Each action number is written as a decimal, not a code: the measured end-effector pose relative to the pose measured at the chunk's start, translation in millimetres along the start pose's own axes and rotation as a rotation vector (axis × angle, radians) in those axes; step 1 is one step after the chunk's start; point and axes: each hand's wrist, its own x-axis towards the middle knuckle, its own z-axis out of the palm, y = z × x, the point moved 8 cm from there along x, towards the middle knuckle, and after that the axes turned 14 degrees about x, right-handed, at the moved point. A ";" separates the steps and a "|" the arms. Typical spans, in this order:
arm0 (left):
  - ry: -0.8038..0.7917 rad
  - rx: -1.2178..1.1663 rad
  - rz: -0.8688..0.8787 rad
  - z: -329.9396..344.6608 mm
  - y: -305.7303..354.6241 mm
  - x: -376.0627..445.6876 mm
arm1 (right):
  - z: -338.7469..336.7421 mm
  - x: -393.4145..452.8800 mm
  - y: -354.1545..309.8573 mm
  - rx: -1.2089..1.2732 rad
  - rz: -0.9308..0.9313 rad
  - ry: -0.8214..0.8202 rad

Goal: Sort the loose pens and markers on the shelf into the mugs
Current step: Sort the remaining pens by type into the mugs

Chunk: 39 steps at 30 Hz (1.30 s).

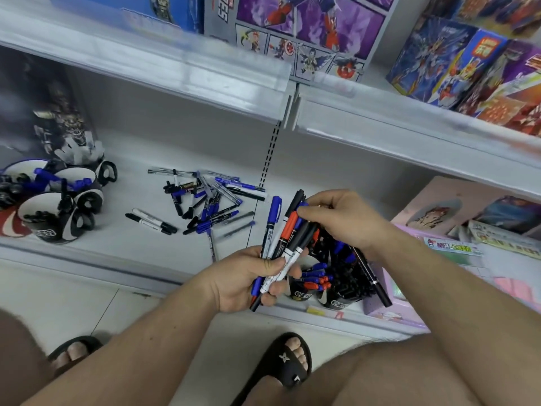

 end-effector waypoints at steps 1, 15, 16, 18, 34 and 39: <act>0.000 0.023 -0.011 -1.3 -1.8 -1.3 | 1.6 0.2 2.0 -0.019 0.019 -0.013; 0.267 0.011 -0.029 -32.2 -18.5 -3.9 | -55.2 5.7 19.7 0.167 -0.005 0.539; 0.317 -0.017 -0.019 -35.8 -18.1 -3.6 | -60.6 4.0 19.8 0.129 -0.013 0.564; 0.404 -0.043 0.002 -41.5 -16.2 -2.1 | -70.9 2.6 19.2 0.034 -0.024 0.581; 0.694 0.015 -0.030 -61.3 -39.5 19.5 | -87.4 38.6 102.8 -0.298 0.001 0.414; 0.714 0.020 -0.039 -64.7 -44.3 22.2 | -64.1 17.3 118.3 -0.461 -0.222 0.380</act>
